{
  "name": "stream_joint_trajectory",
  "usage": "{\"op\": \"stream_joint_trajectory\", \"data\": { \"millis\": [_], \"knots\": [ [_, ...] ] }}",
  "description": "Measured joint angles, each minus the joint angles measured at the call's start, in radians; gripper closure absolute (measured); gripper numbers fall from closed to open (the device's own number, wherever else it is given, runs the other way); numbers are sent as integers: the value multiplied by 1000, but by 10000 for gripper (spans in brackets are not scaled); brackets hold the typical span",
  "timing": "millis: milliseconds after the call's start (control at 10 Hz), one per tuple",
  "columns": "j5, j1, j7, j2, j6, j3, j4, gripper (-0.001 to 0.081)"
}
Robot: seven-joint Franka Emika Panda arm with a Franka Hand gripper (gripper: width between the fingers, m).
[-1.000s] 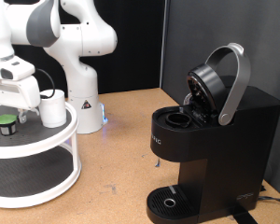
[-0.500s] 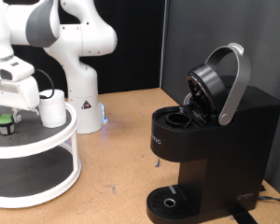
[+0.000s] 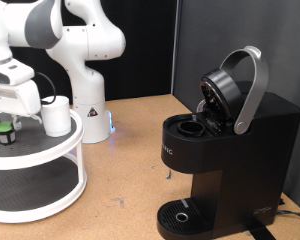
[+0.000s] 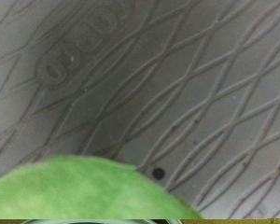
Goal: Make a cup of coffee with the keurig machine
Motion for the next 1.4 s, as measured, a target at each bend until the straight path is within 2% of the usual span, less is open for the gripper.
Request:
{"op": "stream_joint_trajectory", "data": {
  "millis": [500,900,1200,1400],
  "knots": [
    [124,6,-49,-16,-165,-2,120,309],
    [200,41,-50,-18,-277,4,236,309],
    [202,56,-61,-18,-361,7,307,309],
    [200,56,-71,-17,-380,10,318,309]
  ]
}}
